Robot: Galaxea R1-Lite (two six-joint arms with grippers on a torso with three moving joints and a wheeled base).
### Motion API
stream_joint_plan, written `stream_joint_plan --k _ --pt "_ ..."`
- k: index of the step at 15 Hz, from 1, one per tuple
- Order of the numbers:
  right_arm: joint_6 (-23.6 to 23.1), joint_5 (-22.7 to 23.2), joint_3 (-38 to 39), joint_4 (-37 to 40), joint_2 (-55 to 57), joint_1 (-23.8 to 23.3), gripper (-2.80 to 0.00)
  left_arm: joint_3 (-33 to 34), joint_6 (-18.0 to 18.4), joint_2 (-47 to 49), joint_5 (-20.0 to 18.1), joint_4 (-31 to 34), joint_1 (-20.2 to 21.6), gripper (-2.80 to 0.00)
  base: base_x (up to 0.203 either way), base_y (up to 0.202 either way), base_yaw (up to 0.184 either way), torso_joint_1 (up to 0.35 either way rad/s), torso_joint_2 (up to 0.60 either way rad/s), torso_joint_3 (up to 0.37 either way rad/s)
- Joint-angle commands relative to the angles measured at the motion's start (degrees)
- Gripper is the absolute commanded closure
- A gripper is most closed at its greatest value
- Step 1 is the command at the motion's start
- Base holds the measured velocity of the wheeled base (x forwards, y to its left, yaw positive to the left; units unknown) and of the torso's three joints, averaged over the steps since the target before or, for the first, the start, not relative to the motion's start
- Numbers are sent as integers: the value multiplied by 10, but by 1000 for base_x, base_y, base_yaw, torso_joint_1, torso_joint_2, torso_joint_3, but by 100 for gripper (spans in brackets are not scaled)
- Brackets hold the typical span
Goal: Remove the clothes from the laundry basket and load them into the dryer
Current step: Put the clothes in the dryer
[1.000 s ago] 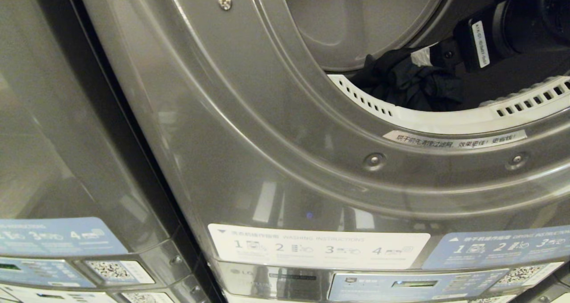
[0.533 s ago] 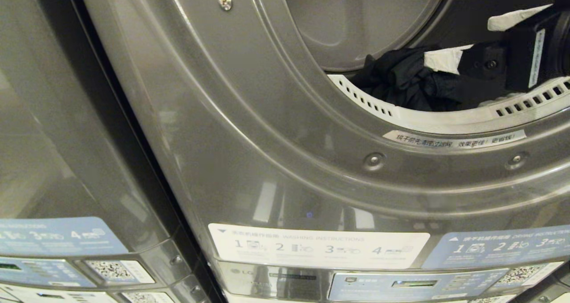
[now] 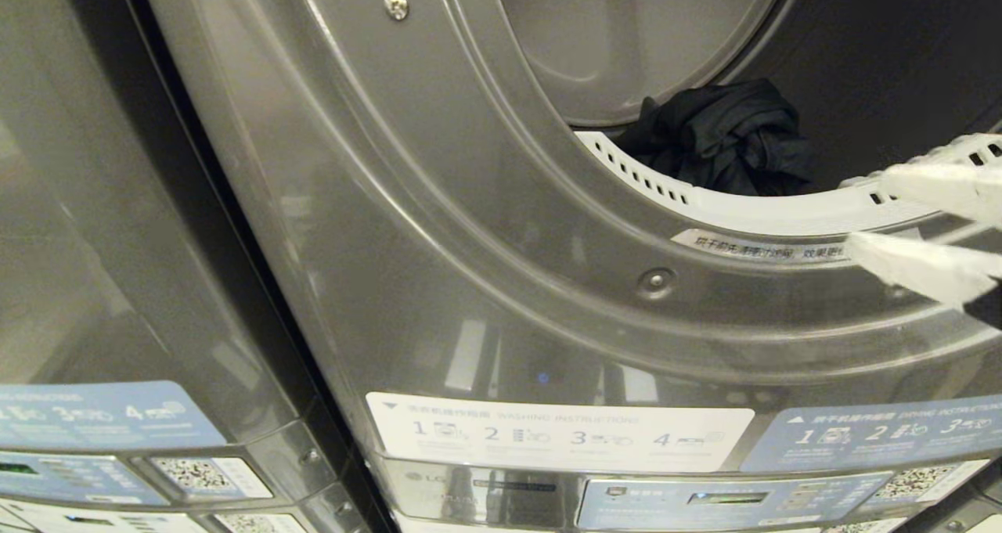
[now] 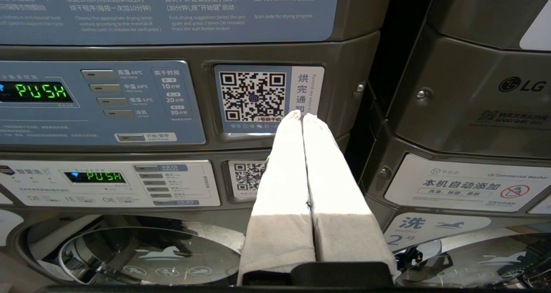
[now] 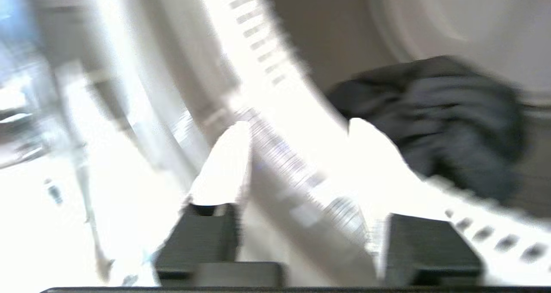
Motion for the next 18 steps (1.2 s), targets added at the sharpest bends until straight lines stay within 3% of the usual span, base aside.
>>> stream_joint_plan --k 1,4,6,8,15,18 --pt "-3 33 57 -1 -63 7 0 0 0 -1 0 0 0 0 0 0 0 0 0 0" --pt "-6 50 170 -12 -112 3 0 0 0 -1 0 0 0 0 0 0 0 0 0 0" --pt "-8 50 257 -54 -135 -26 0 0 0 -1 0 0 0 0 0 0 0 0 0 0" --pt "-2 51 312 -78 -169 -96 0 0 0 -1 0 0 0 0 0 0 0 0 0 0" --pt "56 47 377 -31 -267 -366 0 0 0 -1 0 0 0 0 0 0 0 0 0 0" --pt "81 -22 469 -76 -304 -405 0 0 0 -1 0 0 0 0 0 0 0 0 0 0"
